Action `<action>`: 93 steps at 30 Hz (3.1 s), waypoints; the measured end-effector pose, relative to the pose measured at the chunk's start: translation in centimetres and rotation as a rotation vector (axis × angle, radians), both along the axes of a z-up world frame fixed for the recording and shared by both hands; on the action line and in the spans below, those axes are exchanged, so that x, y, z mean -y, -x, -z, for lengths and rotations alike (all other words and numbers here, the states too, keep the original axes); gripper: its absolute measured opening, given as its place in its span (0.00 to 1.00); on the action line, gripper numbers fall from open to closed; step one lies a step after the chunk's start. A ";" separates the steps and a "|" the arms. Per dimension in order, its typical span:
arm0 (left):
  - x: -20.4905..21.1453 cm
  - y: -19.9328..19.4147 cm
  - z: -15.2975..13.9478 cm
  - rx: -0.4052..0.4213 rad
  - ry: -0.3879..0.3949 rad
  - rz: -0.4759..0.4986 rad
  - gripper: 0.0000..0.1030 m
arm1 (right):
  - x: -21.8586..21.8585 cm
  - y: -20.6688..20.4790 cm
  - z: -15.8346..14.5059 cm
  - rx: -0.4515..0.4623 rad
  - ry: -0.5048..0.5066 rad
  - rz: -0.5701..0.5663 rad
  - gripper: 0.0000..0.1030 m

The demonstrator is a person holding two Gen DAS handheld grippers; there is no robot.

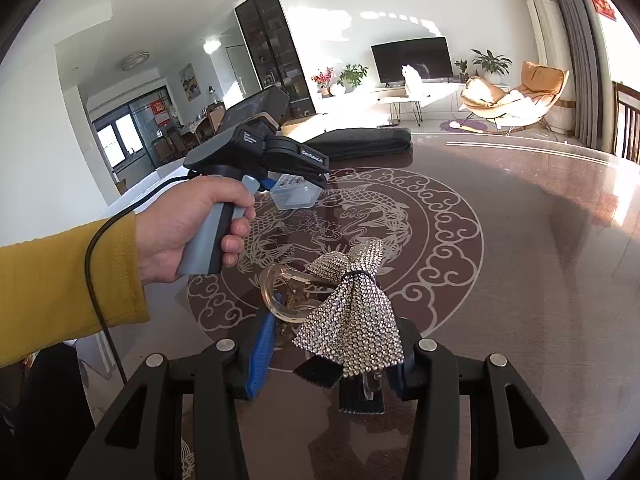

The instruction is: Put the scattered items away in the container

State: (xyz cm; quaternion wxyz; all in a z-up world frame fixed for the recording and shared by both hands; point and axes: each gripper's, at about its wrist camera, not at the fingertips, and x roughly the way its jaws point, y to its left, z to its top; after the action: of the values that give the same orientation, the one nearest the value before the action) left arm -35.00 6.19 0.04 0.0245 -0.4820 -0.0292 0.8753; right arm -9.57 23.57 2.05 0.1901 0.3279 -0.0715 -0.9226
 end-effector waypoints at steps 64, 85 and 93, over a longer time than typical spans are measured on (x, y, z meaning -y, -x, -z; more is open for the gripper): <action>38.0 -25.8 -13.8 -0.208 0.178 -0.626 1.00 | 46.2 9.4 -11.4 0.076 -0.258 -0.641 0.63; 35.7 -30.3 -17.2 -0.147 0.169 -0.785 1.00 | 45.7 4.7 -11.8 0.056 -0.316 -0.691 0.63; 36.6 -31.4 -17.1 -0.106 0.129 -0.877 1.00 | 46.6 5.0 -10.4 0.091 -0.333 -0.685 0.63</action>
State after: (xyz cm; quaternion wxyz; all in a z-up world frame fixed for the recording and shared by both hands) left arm -3.65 -30.43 17.14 -0.3778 -0.3788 -0.1751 0.8265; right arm -14.61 -23.03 12.43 0.4280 0.3997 0.1846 -0.7893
